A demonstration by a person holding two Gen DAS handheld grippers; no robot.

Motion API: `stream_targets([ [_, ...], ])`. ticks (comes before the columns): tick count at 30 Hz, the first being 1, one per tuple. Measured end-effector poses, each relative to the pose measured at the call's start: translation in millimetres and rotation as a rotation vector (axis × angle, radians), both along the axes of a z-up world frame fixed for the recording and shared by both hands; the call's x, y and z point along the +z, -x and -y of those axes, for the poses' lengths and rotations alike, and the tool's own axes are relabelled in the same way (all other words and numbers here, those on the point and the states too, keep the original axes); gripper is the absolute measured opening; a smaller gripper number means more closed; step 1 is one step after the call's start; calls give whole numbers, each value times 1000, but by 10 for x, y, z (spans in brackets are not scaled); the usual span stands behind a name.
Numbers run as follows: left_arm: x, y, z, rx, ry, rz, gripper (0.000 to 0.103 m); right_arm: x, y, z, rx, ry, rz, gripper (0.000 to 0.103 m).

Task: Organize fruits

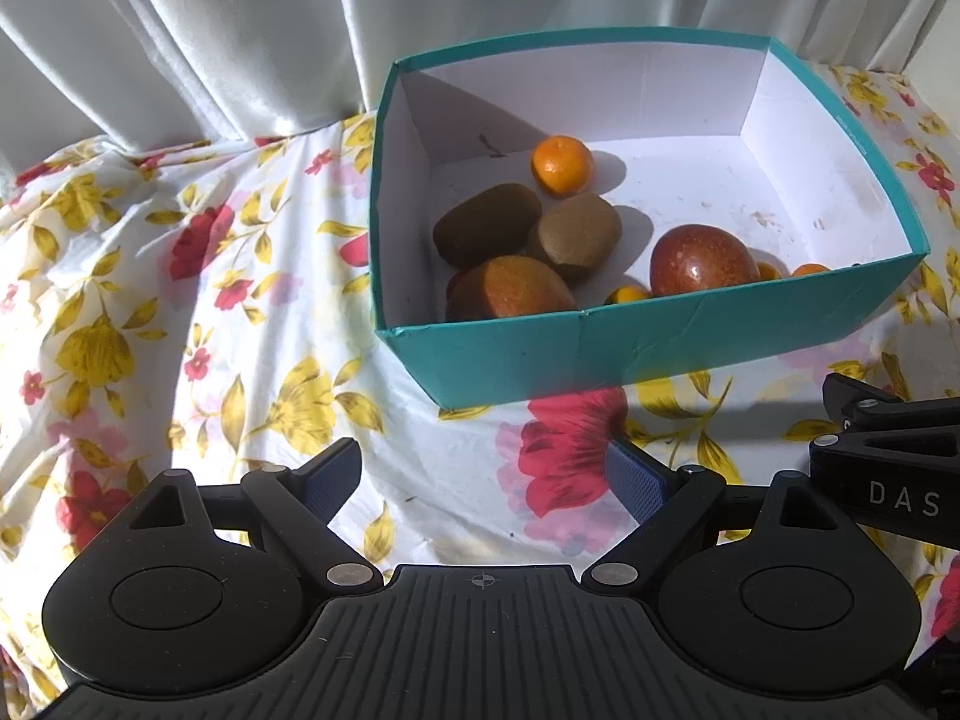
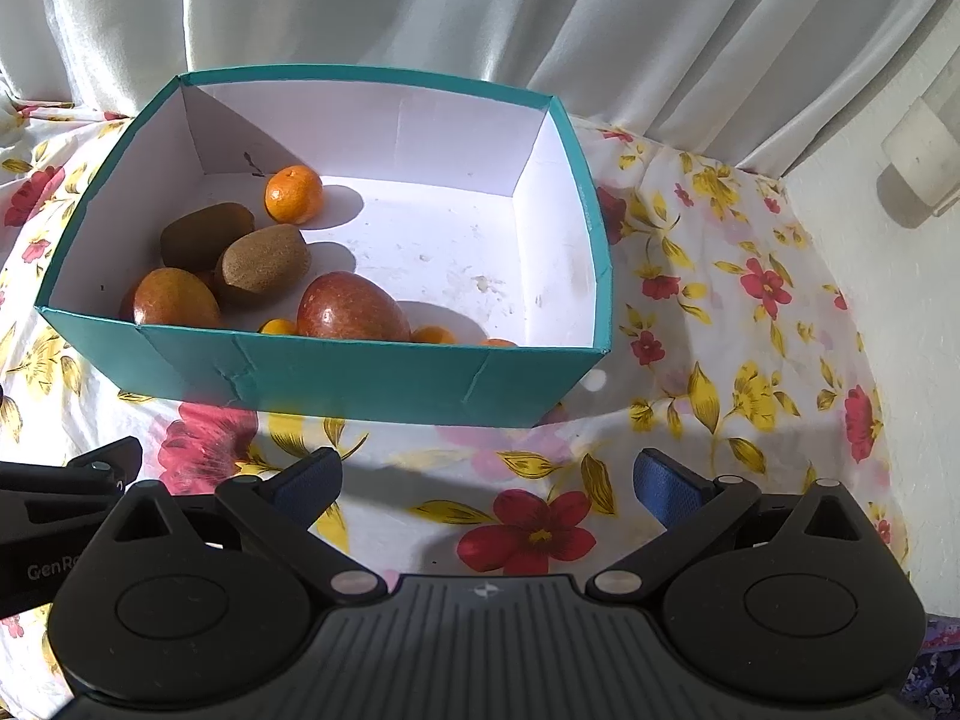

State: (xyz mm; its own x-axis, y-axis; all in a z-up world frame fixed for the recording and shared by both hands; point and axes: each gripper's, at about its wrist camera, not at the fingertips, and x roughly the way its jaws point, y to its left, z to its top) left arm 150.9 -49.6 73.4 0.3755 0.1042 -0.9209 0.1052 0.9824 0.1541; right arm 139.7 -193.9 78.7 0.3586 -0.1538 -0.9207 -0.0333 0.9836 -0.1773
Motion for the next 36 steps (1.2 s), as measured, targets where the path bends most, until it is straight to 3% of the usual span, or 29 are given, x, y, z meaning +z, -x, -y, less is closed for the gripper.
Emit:
stream_targets([
  [36, 26, 33, 7, -17, -4, 78, 92, -15, 45, 4, -7, -11, 33, 103],
])
